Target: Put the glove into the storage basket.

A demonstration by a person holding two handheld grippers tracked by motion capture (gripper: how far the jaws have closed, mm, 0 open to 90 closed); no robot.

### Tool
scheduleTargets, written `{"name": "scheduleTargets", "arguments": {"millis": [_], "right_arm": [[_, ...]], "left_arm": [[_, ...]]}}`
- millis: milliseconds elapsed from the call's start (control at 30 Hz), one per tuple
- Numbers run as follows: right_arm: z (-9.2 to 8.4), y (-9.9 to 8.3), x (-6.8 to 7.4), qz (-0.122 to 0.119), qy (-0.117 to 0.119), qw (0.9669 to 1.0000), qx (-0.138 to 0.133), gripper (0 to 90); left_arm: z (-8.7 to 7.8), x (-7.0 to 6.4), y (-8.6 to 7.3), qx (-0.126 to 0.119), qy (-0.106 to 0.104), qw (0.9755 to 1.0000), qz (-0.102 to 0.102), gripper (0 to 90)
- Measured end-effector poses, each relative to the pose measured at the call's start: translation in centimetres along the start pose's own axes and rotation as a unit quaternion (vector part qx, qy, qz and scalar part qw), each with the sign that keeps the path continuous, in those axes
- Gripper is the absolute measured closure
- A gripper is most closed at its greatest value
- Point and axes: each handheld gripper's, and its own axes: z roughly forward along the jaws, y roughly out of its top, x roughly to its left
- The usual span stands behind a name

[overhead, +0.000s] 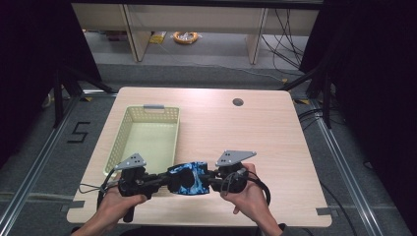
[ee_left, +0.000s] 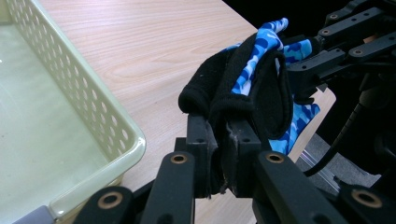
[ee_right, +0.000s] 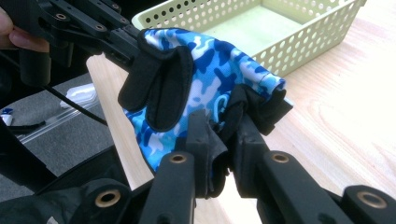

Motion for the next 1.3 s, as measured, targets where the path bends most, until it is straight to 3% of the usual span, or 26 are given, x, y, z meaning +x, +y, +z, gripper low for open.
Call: {"name": "scheduleTargets", "arguments": {"millis": [33, 67, 100, 300, 367, 400, 433, 467, 500, 533, 600, 633, 767, 933, 1000, 1033, 1100, 1167, 1200, 1300], "right_arm": [[0.0, 0.1, -0.2, -0.011, 0.005, 0.9999, 0.001, 79.7], [-0.1, 0.2, 0.1, 0.002, -0.001, 1.0, 0.002, 79.7], [-0.1, 0.4, -0.1, -0.017, -0.002, 0.9998, -0.005, 79.7], [-0.2, 0.9, 0.1, -0.005, -0.001, 1.0, -0.003, 79.6], [-0.1, 1.1, 0.0, -0.018, 0.003, 0.9998, -0.006, 79.6], [-0.1, 1.2, 0.2, -0.006, 0.0, 1.0, -0.002, 79.6], [0.0, 1.3, 0.0, -0.023, 0.001, 0.9997, -0.008, 79.6], [0.0, 1.4, 0.2, -0.011, 0.001, 0.9999, -0.007, 79.6], [0.0, 1.6, 0.1, -0.025, 0.002, 0.9997, -0.007, 79.7], [0.0, 1.7, 0.2, -0.015, -0.003, 0.9999, -0.005, 79.7], [0.2, 2.1, 0.1, -0.025, -0.001, 0.9997, -0.009, 79.6], [0.2, 2.2, 0.2, -0.013, 0.0, 0.9999, -0.006, 79.7], [0.9, 3.0, 0.0, -0.023, -0.001, 0.9997, -0.008, 79.7], [1.8, 4.1, 0.0, -0.016, 0.002, 0.9998, -0.008, 79.7], [2.2, 4.5, -0.1, -0.033, 0.005, 0.9993, -0.015, 79.7], [2.1, 4.8, 0.0, -0.019, 0.0, 0.9998, -0.006, 79.7], [2.5, 5.3, 0.0, -0.031, 0.001, 0.9995, -0.008, 79.7], [2.7, 5.6, 0.2, -0.02, 0.001, 0.9998, -0.002, 79.7], [3.0, 5.9, 0.2, -0.033, 0.008, 0.9994, -0.007, 79.6], [3.5, 6.6, 0.4, -0.033, 0.006, 0.9994, -0.004, 79.7]], "left_arm": [[-0.1, 0.0, 0.1, 0.001, 0.004, 1.0, 0.001, 80.9], [-0.2, 0.0, 0.1, 0.0, 0.006, 1.0, 0.005, 80.8], [-0.2, 0.0, 0.1, -0.002, 0.003, 1.0, 0.003, 80.6], [-0.6, 0.0, 0.5, -0.003, 0.006, 1.0, 0.005, 80.4], [-0.7, 0.1, 0.5, -0.007, 0.008, 0.9999, 0.006, 80.4], [-0.8, 0.1, 0.6, -0.007, 0.008, 0.9999, 0.006, 80.4], [-0.9, 0.1, 0.7, -0.007, 0.014, 0.9999, 0.007, 80.4], [-1.1, 0.2, 0.8, -0.006, 0.014, 0.9999, 0.006, 80.4], [-1.1, 0.3, 0.9, -0.01, 0.011, 0.9999, 0.005, 80.4], [-1.2, 0.3, 0.9, -0.009, 0.012, 0.9999, 0.005, 80.4], [-1.4, 0.5, 1.1, -0.012, 0.013, 0.9998, 0.005, 80.4], [-1.6, 0.6, 1.2, -0.008, 0.022, 0.9997, 0.004, 80.4], [-2.0, 1.1, 1.5, -0.011, 0.023, 0.9997, 0.001, 80.4], [-2.6, 1.9, 1.9, -0.014, 0.031, 0.9994, -0.003, 80.4], [-3.0, 2.2, 2.1, -0.015, 0.034, 0.9993, -0.005, 80.5], [-3.2, 2.3, 2.2, -0.014, 0.039, 0.9991, -0.007, 80.4], [-3.4, 2.6, 2.3, -0.016, 0.036, 0.9992, -0.009, 80.4], [-3.8, 3.0, 2.4, -0.018, 0.042, 0.9989, -0.014, 80.3], [-4.0, 3.2, 2.4, -0.016, 0.043, 0.9988, -0.015, 80.3], [-4.4, 3.8, 2.4, -0.02, 0.046, 0.9984, -0.025, 80.1]]}}
